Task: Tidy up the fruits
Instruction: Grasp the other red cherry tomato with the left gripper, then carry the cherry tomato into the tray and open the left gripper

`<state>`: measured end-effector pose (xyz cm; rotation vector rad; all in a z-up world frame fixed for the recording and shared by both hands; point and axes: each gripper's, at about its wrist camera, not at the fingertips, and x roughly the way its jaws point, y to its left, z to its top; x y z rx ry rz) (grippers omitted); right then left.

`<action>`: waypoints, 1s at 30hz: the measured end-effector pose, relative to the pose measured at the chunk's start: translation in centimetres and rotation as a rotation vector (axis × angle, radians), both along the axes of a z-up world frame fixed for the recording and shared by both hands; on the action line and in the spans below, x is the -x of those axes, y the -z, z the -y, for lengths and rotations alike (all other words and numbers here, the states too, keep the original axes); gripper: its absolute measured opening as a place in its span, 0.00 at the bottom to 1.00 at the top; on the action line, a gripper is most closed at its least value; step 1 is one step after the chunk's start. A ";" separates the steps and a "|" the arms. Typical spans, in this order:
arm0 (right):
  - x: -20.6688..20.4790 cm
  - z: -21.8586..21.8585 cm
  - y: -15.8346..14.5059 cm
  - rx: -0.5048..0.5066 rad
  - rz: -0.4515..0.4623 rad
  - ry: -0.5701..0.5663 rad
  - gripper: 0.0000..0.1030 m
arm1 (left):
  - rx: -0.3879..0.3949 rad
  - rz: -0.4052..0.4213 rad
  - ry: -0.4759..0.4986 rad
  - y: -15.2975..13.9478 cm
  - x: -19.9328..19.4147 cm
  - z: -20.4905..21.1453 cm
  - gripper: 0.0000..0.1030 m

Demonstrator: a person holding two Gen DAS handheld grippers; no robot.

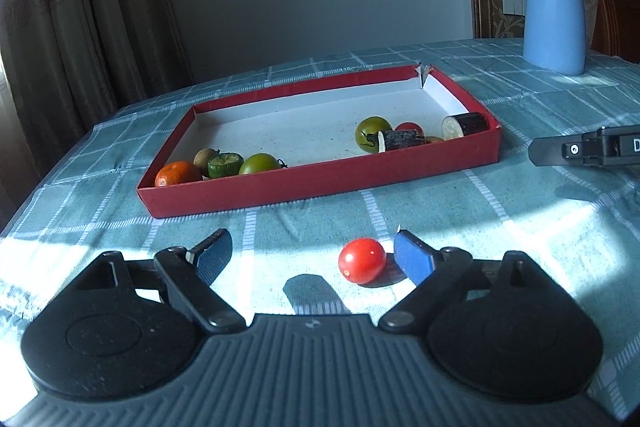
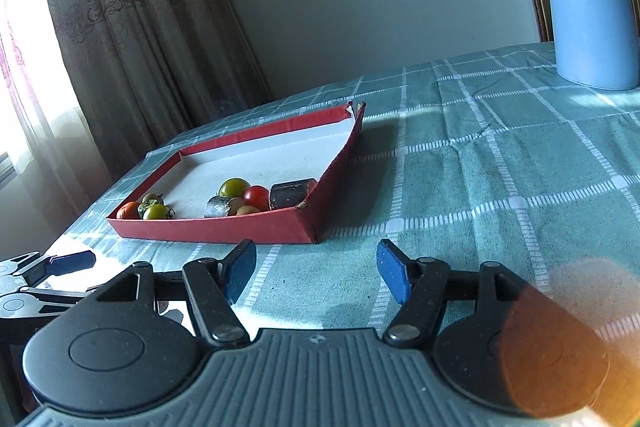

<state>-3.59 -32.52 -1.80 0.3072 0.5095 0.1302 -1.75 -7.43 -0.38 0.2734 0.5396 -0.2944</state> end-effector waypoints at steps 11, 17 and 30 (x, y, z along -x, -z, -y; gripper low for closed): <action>0.0 -0.3 0.0 0.014 -0.001 -0.008 0.67 | -0.013 -0.044 0.052 0.8 -0.2 0.6 0.23; -0.1 -0.7 0.0 0.024 -0.006 -0.025 0.69 | 0.005 -0.039 0.036 0.6 -0.2 0.2 0.23; -0.4 -5.2 0.3 0.061 -0.045 -0.157 0.70 | 0.088 0.053 -0.124 -4.0 -4.4 -1.7 0.23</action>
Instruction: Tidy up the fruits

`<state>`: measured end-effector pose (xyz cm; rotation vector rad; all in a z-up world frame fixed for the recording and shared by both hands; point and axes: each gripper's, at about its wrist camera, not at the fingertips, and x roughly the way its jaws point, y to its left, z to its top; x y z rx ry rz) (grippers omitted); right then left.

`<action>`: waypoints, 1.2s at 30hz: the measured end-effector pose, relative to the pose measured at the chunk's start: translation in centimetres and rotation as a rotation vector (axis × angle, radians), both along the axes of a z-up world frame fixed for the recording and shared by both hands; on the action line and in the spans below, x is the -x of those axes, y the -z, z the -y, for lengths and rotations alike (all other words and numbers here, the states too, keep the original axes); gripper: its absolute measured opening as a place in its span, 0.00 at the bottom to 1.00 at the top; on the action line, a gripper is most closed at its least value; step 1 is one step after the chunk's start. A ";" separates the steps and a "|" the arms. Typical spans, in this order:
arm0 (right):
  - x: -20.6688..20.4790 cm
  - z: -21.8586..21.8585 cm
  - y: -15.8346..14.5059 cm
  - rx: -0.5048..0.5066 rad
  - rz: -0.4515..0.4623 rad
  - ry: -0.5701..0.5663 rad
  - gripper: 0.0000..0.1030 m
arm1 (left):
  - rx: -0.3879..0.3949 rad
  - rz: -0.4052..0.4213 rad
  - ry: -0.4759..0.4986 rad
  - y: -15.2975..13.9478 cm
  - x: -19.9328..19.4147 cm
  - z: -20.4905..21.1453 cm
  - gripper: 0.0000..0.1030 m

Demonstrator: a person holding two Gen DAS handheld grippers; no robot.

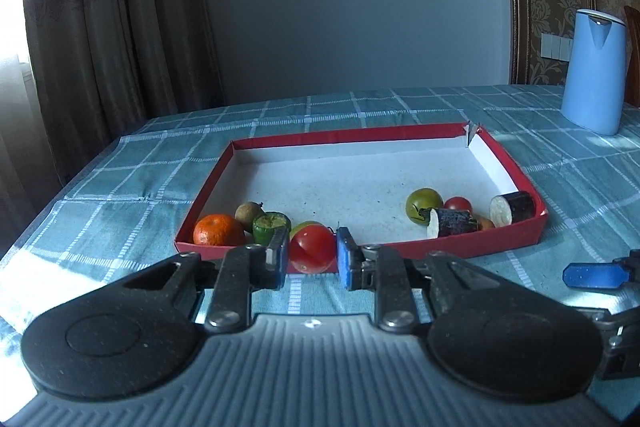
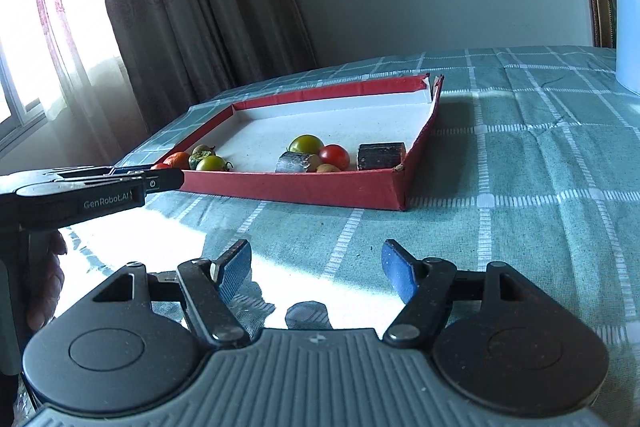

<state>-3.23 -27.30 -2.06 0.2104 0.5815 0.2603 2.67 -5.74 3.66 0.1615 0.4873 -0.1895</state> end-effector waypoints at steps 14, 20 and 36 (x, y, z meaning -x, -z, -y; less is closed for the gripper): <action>-0.3 0.2 0.2 -0.007 -0.021 0.001 0.70 | 0.051 -0.109 -0.122 1.1 -9.6 0.2 0.23; -0.2 0.0 0.2 0.001 -0.019 -0.001 0.72 | 0.029 -0.136 -0.117 2.4 -10.7 1.0 0.23; -0.3 0.3 0.2 -0.011 -0.021 0.014 0.79 | -0.009 -0.074 -0.089 2.6 -8.8 1.6 0.57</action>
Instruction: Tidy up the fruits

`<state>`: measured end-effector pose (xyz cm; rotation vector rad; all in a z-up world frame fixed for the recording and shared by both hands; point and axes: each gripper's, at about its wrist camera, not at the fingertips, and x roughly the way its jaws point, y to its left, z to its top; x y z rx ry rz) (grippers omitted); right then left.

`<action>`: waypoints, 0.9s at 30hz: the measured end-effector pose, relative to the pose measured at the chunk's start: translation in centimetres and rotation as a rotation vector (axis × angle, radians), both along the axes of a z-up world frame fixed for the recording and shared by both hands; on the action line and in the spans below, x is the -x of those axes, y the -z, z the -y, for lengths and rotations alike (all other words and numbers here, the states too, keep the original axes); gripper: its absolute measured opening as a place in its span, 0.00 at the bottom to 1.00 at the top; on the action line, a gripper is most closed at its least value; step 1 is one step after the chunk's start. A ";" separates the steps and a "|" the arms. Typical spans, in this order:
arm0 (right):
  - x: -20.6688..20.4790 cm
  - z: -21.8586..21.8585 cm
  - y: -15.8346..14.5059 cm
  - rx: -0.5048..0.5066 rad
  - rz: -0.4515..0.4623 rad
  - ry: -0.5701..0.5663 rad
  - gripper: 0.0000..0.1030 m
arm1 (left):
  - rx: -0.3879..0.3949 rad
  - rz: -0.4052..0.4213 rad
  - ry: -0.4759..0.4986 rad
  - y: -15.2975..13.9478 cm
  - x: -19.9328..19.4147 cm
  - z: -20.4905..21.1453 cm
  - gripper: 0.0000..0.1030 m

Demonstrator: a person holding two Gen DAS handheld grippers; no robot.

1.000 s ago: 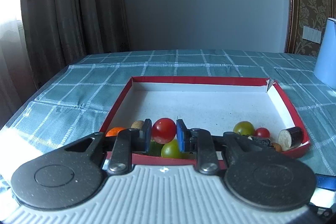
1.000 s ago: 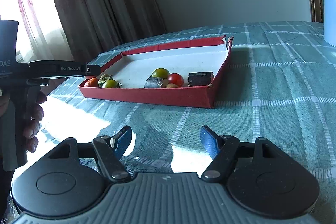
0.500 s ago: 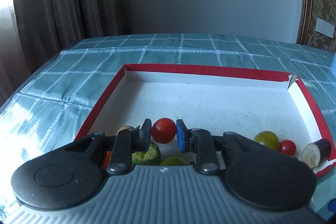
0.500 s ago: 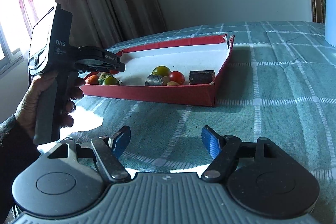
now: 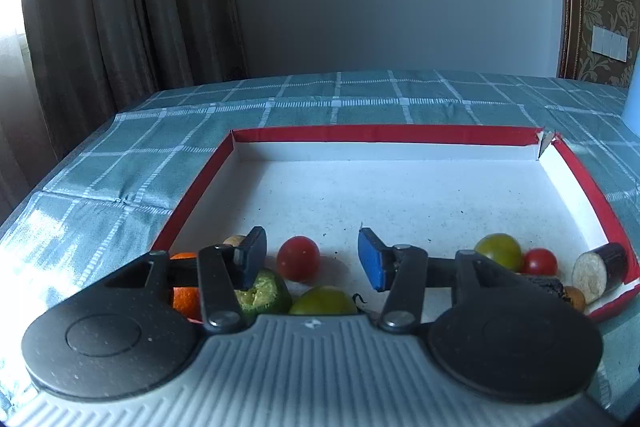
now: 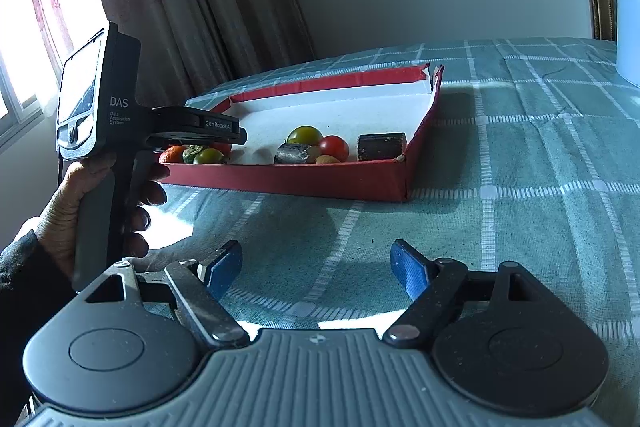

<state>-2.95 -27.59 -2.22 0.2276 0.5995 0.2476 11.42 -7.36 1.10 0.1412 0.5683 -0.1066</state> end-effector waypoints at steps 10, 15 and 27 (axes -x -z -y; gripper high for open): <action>0.4 -0.6 -0.4 0.007 0.021 0.062 0.79 | 0.005 0.105 -0.034 -2.6 6.9 -0.6 1.00; 0.4 -1.9 -0.5 0.022 0.032 0.046 0.79 | 0.007 0.095 -0.054 -2.6 9.0 -1.5 1.00; 0.4 -4.6 -0.6 0.060 0.035 0.030 0.80 | 0.079 0.090 -0.091 -2.4 12.0 -4.7 1.00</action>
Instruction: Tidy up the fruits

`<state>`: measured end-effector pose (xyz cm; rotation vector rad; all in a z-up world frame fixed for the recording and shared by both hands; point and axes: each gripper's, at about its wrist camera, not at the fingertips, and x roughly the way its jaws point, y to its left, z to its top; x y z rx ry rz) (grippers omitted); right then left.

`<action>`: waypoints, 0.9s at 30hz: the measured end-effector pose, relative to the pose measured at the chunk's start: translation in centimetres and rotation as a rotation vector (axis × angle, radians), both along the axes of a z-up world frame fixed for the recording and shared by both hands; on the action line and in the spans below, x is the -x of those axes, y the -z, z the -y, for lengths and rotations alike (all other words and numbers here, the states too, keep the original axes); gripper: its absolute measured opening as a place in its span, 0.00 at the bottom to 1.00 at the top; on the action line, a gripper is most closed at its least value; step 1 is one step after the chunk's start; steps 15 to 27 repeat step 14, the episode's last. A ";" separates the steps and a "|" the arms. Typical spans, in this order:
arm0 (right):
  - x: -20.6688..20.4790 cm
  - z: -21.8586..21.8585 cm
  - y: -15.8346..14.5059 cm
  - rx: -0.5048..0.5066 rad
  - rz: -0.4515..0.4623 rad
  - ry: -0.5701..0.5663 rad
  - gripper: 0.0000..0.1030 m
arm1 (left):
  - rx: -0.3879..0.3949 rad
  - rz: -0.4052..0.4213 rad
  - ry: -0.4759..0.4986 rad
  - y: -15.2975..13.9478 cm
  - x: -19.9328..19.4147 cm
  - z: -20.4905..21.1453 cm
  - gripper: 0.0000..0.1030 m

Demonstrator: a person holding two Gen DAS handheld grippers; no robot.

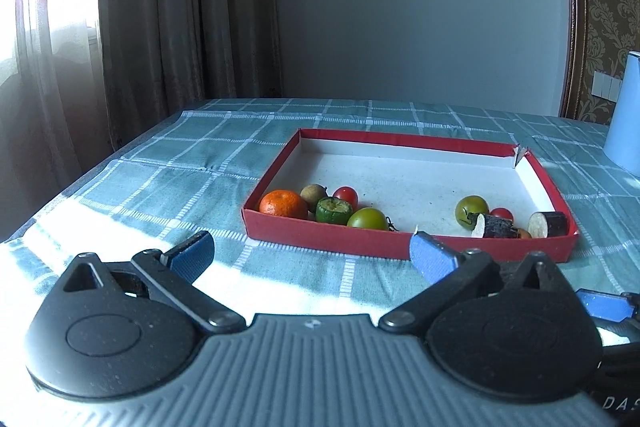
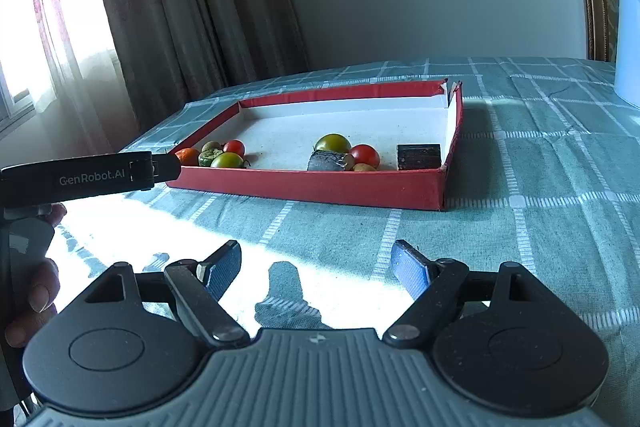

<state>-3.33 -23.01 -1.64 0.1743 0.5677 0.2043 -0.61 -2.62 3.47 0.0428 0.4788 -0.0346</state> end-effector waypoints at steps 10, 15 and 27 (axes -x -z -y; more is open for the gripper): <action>-0.4 -1.8 0.1 0.017 -0.014 -0.024 0.80 | 0.015 0.005 -0.010 0.4 0.8 -1.5 1.00; -0.5 -2.2 0.2 0.024 -0.015 -0.028 0.80 | 0.012 0.000 -0.010 0.6 1.0 -1.6 1.00; -0.5 -2.2 0.2 0.024 -0.015 -0.028 0.80 | 0.012 0.000 -0.010 0.6 1.0 -1.6 1.00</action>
